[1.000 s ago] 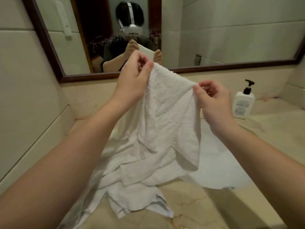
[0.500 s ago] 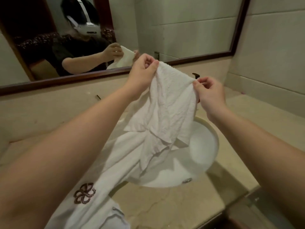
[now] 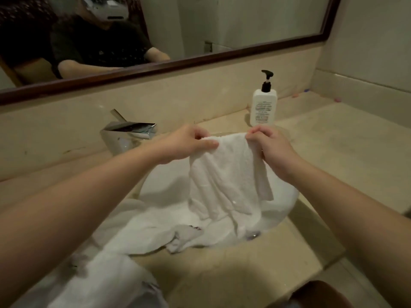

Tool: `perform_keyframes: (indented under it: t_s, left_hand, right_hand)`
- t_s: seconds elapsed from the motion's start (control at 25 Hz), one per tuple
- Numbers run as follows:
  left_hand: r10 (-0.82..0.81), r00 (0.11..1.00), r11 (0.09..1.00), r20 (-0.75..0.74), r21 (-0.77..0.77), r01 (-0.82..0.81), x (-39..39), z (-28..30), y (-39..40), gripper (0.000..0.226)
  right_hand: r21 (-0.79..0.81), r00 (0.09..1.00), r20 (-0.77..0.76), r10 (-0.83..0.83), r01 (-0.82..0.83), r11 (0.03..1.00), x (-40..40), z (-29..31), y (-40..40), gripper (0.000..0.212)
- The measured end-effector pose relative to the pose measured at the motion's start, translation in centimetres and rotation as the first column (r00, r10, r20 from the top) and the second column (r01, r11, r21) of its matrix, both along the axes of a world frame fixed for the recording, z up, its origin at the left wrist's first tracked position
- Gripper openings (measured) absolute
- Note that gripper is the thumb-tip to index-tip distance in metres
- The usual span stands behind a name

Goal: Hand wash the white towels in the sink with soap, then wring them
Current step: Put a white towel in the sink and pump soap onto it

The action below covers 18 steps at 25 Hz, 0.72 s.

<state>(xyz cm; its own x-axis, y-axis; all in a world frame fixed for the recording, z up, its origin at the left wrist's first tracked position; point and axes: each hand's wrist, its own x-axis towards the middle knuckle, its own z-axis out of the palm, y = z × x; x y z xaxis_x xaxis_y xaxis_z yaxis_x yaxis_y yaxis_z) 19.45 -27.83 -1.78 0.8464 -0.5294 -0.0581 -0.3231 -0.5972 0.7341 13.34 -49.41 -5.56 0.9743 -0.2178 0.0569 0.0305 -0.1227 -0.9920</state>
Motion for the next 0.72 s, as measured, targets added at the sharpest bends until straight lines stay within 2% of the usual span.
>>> perform_keyframes:
  t_s: [0.08,0.2,0.32,0.48,0.72]
  left_hand:
    - [0.027,1.0,0.999,0.003,-0.025,-0.027,0.7,-1.2,1.1,0.036]
    - [0.06,0.998,0.997,-0.017,-0.048,-0.061,1.2,-3.0,1.8,0.031]
    - [-0.049,0.997,0.995,-0.056,0.086,0.053,1.1,-4.2,2.2,0.023]
    - [-0.12,0.987,0.964,-0.103,0.226,0.141,0.0,-4.7,5.6,0.024]
    - [-0.252,0.945,0.855,-0.209,0.41,0.318,-3.5,-3.8,12.1,0.02]
  right_hand:
    - [-0.026,0.997,-0.033,0.076,-0.077,0.997,0.2,-0.5,0.3,0.025]
    - [-0.169,0.991,-0.085,0.102,-0.115,0.979,0.5,-0.8,0.2,0.017]
    - [-0.216,0.977,-0.158,0.145,-0.177,0.96,0.1,-1.7,0.6,0.011]
    - [-0.18,0.938,-0.205,0.281,-0.318,0.931,-1.8,-3.8,3.7,0.012]
    - [-0.134,0.835,-0.209,0.509,-0.54,0.831,-5.4,-5.6,9.7,0.01]
